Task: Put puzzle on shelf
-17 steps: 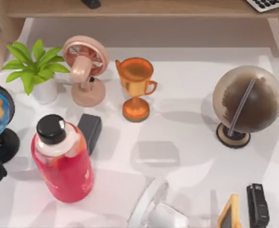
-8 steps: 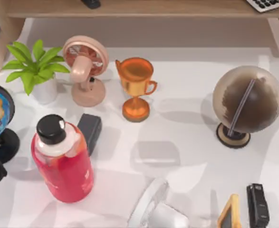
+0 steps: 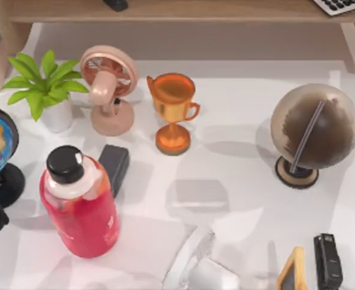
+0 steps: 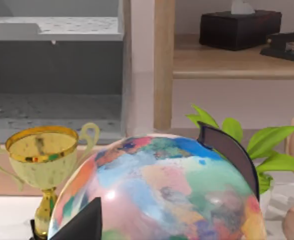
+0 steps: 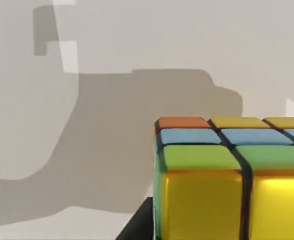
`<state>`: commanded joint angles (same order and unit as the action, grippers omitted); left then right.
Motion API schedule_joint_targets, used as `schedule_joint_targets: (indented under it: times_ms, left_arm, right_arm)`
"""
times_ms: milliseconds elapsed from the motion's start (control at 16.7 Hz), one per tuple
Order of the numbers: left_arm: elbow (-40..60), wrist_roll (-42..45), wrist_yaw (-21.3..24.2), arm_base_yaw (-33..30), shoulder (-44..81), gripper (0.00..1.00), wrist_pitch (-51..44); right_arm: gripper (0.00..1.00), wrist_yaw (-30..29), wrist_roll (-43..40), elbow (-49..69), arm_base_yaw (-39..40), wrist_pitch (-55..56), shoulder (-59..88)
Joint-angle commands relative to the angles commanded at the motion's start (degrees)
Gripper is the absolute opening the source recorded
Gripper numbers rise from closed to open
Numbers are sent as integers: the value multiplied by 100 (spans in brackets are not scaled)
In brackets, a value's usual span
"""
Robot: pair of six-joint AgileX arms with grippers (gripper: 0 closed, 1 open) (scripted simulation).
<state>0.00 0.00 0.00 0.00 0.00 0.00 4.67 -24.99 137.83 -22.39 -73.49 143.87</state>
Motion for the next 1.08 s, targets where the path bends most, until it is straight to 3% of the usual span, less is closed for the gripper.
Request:
schedule_joint_targets:
  times_ms: [300, 480, 780, 1080]
  left_arm:
    - [0, 0, 0, 0, 0, 100, 0]
    - [0, 0, 0, 0, 0, 100, 0]
    - [0, 0, 0, 0, 0, 100, 0]
    - [0, 0, 0, 0, 0, 100, 0]
  right_arm:
    - [0, -45, -59, -464, 110, -96, -781]
    - [0, -41, -56, -1149, 575, 106, -1735]
    - [0, 47, 144, -2853, 2211, 1401, -2729]
    - [0, -89, 533, -4308, 4123, 3998, -3051]
